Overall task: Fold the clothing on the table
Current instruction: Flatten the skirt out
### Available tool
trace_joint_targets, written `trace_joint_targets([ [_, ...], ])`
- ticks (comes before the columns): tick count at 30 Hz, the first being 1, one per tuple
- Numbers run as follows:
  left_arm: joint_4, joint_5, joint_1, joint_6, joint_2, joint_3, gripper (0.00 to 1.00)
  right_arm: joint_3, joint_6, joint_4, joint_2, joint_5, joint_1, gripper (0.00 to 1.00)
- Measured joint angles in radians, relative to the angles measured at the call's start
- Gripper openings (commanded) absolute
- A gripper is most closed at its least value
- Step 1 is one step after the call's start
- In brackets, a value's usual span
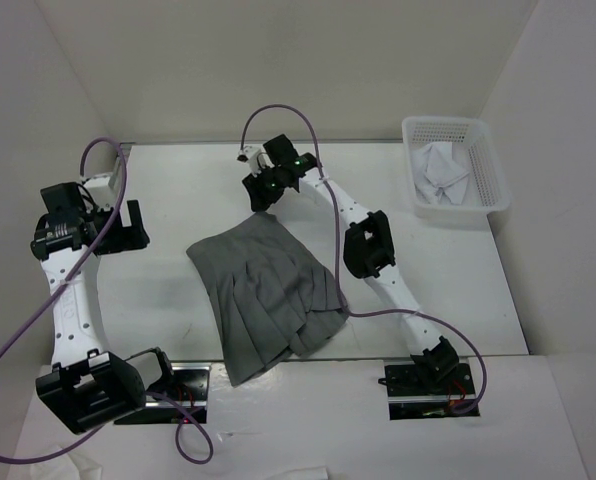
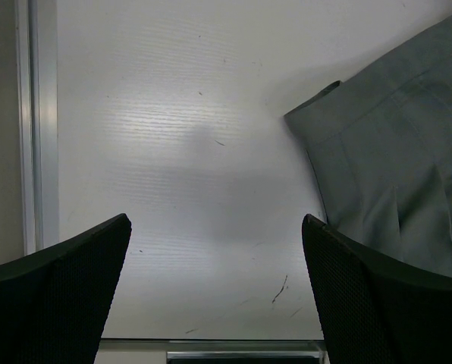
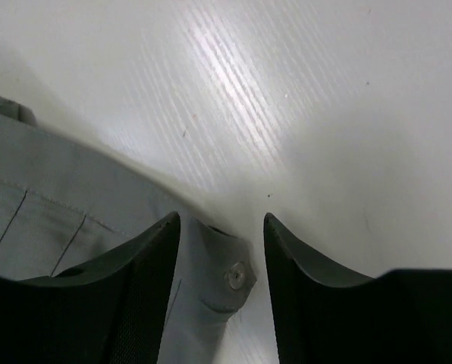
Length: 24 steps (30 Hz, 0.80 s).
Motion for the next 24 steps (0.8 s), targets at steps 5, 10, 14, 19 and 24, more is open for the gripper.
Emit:
trace_joint_targets([
  [5, -0.008, 0.01, 0.001, 0.003, 0.006, 0.0, 0.99, 0.067, -0.014, -0.1, 0.022, -0.019, 0.0, 0.6],
  [10, -0.021, 0.032, 0.001, 0.007, 0.027, 0.0, 0.99, 0.12, -0.037, -0.211, 0.026, -0.04, -0.005, 0.73],
  [14, -0.036, 0.053, 0.001, 0.011, 0.051, 0.0, 0.99, 0.133, -0.047, -0.253, 0.026, -0.049, -0.008, 0.74],
  [19, -0.045, 0.06, 0.002, 0.013, 0.057, 0.001, 0.99, 0.133, -0.056, -0.28, 0.026, -0.049, -0.009, 0.74],
  [24, -0.053, 0.059, 0.002, 0.029, 0.057, 0.001, 0.99, 0.15, -0.059, -0.288, 0.039, -0.049, -0.009, 0.73],
])
